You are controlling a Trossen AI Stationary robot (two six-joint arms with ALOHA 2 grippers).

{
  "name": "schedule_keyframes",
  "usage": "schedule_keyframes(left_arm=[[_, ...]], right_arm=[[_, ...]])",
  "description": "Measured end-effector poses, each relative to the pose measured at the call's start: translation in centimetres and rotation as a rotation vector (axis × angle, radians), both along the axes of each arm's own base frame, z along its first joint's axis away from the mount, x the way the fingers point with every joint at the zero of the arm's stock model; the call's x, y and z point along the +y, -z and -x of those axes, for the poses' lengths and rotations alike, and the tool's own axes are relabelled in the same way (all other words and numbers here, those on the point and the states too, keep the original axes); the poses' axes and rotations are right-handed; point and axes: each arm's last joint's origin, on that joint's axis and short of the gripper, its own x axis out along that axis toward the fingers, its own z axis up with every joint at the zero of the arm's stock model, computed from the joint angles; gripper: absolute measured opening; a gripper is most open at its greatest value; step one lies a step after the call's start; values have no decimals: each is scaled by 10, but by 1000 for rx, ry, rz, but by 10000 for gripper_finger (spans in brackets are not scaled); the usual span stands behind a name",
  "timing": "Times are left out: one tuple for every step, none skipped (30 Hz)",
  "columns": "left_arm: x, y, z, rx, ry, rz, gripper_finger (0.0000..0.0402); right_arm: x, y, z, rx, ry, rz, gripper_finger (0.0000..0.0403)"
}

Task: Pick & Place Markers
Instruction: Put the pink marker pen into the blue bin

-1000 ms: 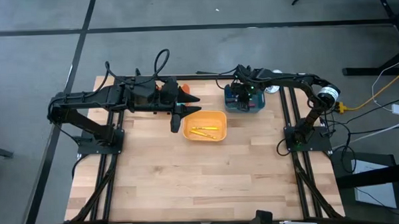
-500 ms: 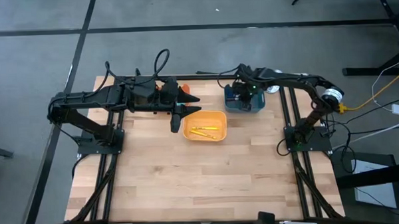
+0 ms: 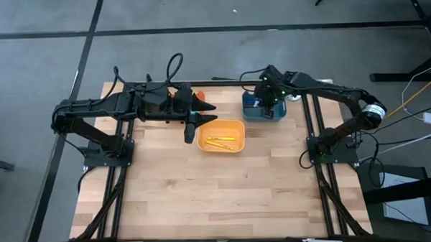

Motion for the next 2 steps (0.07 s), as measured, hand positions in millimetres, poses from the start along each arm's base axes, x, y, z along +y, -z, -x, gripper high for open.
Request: schedule_keyframes(left_arm=[[0,0,0,0,0,2,147],[0,0,0,-1,-1,6,147]], right_arm=[[4,-4,1,-13,-3,3,3],[8,-8,1,-29,-8,2,3]])
